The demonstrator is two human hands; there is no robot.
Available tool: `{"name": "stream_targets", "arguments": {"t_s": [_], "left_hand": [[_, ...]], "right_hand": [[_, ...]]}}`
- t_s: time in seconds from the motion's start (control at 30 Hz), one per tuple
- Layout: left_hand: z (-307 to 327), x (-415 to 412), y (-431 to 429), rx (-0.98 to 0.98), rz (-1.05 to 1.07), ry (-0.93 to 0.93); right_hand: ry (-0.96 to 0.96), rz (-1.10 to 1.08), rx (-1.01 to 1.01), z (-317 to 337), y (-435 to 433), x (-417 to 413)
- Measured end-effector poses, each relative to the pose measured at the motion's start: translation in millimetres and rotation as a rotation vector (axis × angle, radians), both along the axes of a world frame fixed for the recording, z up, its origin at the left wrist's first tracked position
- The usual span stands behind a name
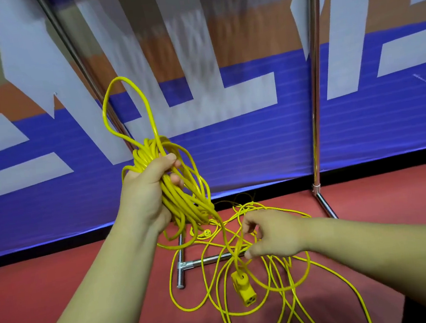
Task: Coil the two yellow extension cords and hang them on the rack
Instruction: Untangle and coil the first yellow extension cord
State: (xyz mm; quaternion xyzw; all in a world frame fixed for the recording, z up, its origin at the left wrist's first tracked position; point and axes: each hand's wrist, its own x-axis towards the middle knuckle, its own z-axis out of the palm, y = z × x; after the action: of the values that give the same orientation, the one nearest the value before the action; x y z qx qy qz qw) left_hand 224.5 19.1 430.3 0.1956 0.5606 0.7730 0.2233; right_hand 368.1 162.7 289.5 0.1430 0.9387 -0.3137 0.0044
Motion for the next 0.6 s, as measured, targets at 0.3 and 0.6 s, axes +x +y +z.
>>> {"name": "stream_targets", "arguments": {"t_s": [0.3,0.6], "left_hand": [[12.2,0.7,-7.9,0.12,-0.062,-0.075],[16.3,1.8,-20.9,0.149,-0.135,-0.11]], "right_hand": [[-0.032,0.04,-0.155,-28.4,-25.3,-16.6],[0.003,-0.098,-0.247,-37.1,-23.8,-26.6]]}}
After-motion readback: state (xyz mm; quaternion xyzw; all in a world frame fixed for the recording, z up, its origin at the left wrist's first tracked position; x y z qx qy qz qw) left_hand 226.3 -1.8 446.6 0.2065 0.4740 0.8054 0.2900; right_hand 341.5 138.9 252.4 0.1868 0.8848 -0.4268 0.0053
